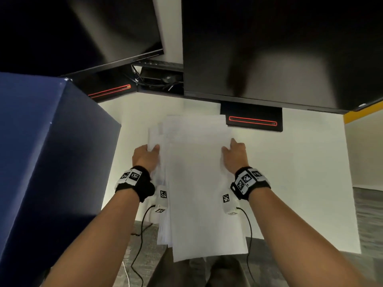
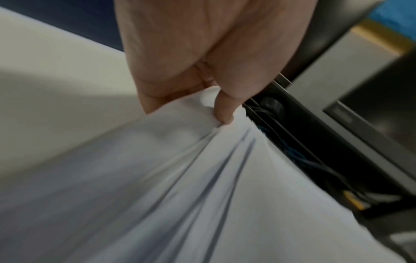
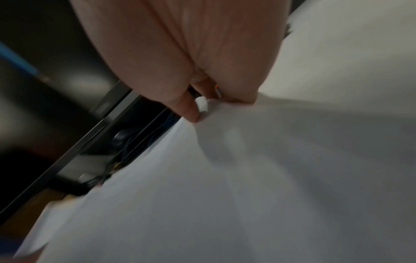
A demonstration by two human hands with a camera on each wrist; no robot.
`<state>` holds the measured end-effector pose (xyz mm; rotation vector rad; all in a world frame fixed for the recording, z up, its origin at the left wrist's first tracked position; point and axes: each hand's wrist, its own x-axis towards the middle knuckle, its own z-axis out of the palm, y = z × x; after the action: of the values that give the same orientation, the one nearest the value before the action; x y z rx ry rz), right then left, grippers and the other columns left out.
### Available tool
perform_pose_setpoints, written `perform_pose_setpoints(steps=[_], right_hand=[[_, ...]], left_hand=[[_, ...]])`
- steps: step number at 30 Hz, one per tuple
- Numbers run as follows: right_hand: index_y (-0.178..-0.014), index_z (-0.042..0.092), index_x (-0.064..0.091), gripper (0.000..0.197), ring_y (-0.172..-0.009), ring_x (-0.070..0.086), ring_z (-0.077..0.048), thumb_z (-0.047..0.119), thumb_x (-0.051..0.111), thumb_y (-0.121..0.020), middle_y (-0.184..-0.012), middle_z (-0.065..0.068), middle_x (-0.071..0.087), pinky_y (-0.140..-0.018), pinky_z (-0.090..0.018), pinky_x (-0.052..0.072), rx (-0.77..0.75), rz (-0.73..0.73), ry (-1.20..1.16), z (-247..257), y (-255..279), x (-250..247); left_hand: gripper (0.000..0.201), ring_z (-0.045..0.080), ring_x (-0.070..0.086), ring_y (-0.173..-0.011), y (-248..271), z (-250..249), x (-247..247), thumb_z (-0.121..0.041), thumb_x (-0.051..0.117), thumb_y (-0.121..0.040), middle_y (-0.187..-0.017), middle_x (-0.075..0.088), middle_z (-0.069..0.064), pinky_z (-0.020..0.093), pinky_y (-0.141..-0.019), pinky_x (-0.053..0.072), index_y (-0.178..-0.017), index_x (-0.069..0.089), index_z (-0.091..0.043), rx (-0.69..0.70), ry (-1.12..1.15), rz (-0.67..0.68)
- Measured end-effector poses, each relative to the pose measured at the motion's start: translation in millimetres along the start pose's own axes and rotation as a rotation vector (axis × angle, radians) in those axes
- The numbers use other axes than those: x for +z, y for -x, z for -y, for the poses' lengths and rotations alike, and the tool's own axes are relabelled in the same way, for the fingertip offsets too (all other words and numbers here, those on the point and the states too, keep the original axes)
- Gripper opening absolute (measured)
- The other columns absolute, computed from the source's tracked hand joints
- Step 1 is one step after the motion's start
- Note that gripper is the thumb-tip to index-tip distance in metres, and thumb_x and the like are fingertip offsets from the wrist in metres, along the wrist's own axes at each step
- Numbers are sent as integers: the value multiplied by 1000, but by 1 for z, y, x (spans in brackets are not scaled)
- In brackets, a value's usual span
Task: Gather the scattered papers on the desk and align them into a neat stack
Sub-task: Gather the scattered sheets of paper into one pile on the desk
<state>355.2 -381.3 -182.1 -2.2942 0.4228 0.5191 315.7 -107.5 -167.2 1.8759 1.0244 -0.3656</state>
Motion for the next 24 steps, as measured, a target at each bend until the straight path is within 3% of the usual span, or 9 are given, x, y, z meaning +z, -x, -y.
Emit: perform_pose_setpoints(steps=[3,6,10,16,18,19,20,22,24], right_hand=[[-138,0,44,44,-103,54,-32,18,45,-98,-129,-21,45,-88,-26,39,-38,67,-4,20,3,15],[-136,-1,45,48,-116,53,-39,26,48,-96,-130,-25,46,-101,-40,44,16,-25,9,9,6,8],[-135,-1,44,54,-118,49,-44,35,48,-95,-132,-27,40,-103,-48,42,214,-141,-6,-30,19,-3],[-148,10,30,54,-124,43,-39,34,39,-101,-139,-24,34,-108,-44,37,38,99,40,5,33,24],[-119,27,55,25,-98,53,-31,31,42,-97,-121,-16,47,-92,-38,46,-35,79,-50,-2,33,16],[-90,33,53,11,-80,50,-25,29,44,-95,-103,-11,50,-77,-33,45,-52,51,-91,-11,36,7],[-74,27,43,20,-69,44,-21,27,45,-93,-88,-9,49,-65,-29,40,-43,29,-86,-21,43,-2],[-72,11,40,26,-62,43,-21,26,46,-92,-72,-11,49,-54,-27,34,-14,40,-58,-45,67,-15],[-97,0,52,33,-77,59,-29,32,45,-95,-92,-20,61,-63,-27,42,25,112,11,-63,92,-12]], left_hand=[[42,33,64,-98,7,-10,11,-37,39,-105,-101,67,13,31,-77,44,-102,65,-4,105,-7,4],[55,33,61,-103,7,-3,2,-47,34,-103,-112,66,16,34,-87,44,-115,63,-2,92,106,-55],[65,37,63,-104,13,24,-6,-50,26,-103,-107,70,18,39,-91,46,-102,66,0,120,-38,-61],[63,32,44,-138,29,-9,28,-47,22,-107,-151,46,16,37,-116,32,-147,43,-5,35,207,101],[71,30,44,-139,25,-5,22,-59,23,-102,-152,46,11,41,-117,31,-150,40,-9,-34,328,146],[72,31,47,-136,29,2,13,-60,23,-102,-148,50,12,40,-114,34,-147,44,-8,-5,283,159],[69,32,50,-131,39,11,3,-57,23,-103,-141,55,14,37,-107,38,-141,49,-6,44,162,156],[61,30,55,-121,63,43,-12,-54,24,-104,-130,60,12,31,-93,36,-131,55,-10,94,-75,143],[57,31,58,-117,91,77,-15,-55,26,-103,-128,62,13,31,-89,37,-131,52,-12,113,-215,194]])
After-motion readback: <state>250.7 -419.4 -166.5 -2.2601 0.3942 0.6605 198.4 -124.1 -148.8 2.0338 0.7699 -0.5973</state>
